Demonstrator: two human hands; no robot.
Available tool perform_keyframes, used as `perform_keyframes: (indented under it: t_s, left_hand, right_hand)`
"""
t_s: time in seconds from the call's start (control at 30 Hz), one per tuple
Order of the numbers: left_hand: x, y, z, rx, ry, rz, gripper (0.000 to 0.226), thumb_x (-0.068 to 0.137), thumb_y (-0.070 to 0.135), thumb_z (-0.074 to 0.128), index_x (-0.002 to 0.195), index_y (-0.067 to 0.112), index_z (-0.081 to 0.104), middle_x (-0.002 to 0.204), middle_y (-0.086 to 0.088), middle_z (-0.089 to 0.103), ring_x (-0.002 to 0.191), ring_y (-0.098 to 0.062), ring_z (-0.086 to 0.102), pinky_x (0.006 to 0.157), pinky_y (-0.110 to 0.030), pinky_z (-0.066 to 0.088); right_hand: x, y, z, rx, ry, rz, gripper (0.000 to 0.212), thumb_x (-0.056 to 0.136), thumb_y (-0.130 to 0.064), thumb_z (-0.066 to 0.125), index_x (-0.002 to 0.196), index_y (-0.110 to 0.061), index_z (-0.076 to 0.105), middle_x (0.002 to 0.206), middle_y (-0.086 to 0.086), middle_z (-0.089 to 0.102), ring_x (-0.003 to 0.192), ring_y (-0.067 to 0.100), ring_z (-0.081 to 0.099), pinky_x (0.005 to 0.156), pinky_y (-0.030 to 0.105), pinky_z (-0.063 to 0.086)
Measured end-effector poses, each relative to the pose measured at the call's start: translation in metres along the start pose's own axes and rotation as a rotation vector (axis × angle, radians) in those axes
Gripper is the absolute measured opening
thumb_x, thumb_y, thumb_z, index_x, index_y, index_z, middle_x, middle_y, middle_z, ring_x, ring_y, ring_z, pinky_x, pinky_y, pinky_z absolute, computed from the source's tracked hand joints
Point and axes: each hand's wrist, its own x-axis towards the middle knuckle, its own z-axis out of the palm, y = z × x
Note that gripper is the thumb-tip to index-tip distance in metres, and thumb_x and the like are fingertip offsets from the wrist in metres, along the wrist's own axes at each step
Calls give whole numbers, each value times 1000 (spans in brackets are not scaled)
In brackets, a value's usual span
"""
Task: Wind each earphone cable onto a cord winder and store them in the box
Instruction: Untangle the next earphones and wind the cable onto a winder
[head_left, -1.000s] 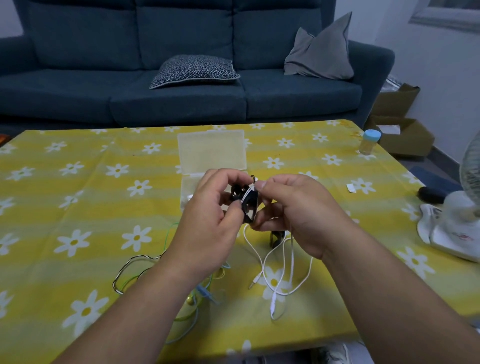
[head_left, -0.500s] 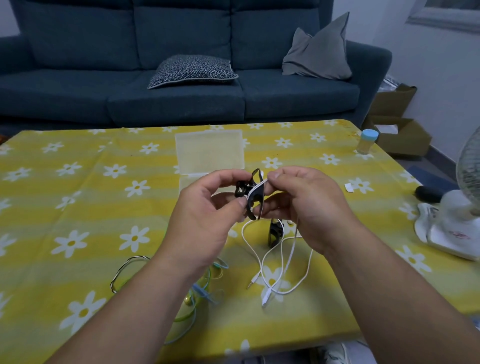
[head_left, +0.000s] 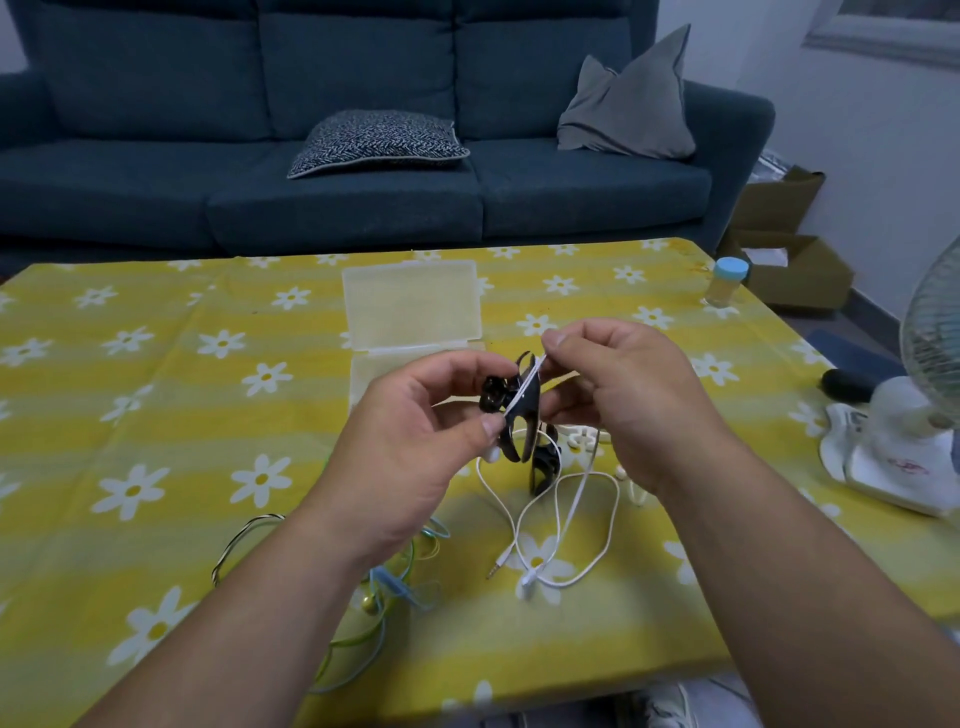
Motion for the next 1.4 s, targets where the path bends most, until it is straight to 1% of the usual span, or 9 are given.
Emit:
perform_keyframes:
  t_s: [0.07, 0.2, 0.43, 0.57, 0.63, 0.77, 0.9, 1.07, 1.4]
  left_hand:
    - [0, 1, -1, 12, -22, -8, 32, 74, -2, 64, 96, 19, 75, 94, -4, 70, 66, -21, 58, 65, -25, 51]
    - [-1, 2, -1, -8, -66, -34, 32, 75, -3, 65, 97, 18, 75, 95, -7, 70, 67, -21, 60, 63, -24, 51]
    - [-1, 6, -2, -100, -60, -50, 32, 73, -4, 65, 93, 18, 76, 93, -7, 71, 66, -20, 62, 61, -24, 53]
    - [-1, 7, -4, -104, -41, -49, 33, 73, -3, 65, 94, 20, 76, 95, -10, 71, 66, -22, 60, 62, -24, 54]
    - [-1, 6, -5, -112, -21, -51, 32, 74, -2, 65, 94, 21, 75, 94, -10, 70, 65, -22, 60, 62, -24, 53]
    - [-1, 5, -7, -117, 6, -46, 32, 74, 1, 66, 96, 22, 74, 96, -10, 70, 77, -30, 57, 65, -29, 51]
    - [-1, 7, -6, -138, 24, -30, 31, 74, -1, 66, 95, 20, 74, 95, -12, 71, 78, -28, 60, 66, -29, 52]
    - [4, 8, -14, -42, 244, 29, 39, 83, -19, 58, 95, 17, 69, 88, -3, 74, 73, -12, 66, 62, -21, 53]
    - [5, 3, -26, 187, 347, 84, 38, 84, -14, 64, 100, 21, 69, 91, -5, 74, 70, -17, 64, 72, -33, 54]
  right_hand:
    - [2, 2, -4, -50, 21, -40, 25, 96, -18, 61, 73, -10, 60, 67, 6, 64, 47, 16, 52, 49, 27, 45]
    - [5, 5, -6, -86, 16, -86, 33, 92, -22, 67, 61, -18, 58, 60, 8, 38, 47, 16, 28, 45, 25, 24]
    - [6, 8, -4, -24, -24, 72, 46, 95, -25, 64, 51, -20, 54, 53, -4, 36, 43, 11, 24, 42, 23, 21]
    - [7, 11, 0, 52, -75, 151, 33, 99, -22, 58, 66, -16, 55, 52, -5, 30, 43, 11, 19, 43, 24, 14]
    - [9, 11, 1, 78, -59, 148, 33, 99, -22, 56, 68, -14, 54, 52, -4, 29, 43, 11, 19, 43, 23, 13]
    - [9, 11, 4, 37, -9, 105, 26, 99, -22, 56, 76, -9, 57, 50, -5, 30, 41, 10, 21, 42, 23, 15]
    - [3, 17, 19, -111, -135, 170, 26, 98, -13, 54, 72, -11, 61, 44, -9, 35, 40, 10, 21, 42, 23, 15]
    - [-6, 24, 35, -172, -302, 212, 33, 104, -24, 44, 78, -10, 59, 55, -2, 34, 44, 10, 23, 46, 26, 16]
    - [-13, 13, 32, -216, -411, 107, 33, 105, -18, 44, 78, -10, 62, 56, -2, 39, 44, 8, 29, 45, 19, 25]
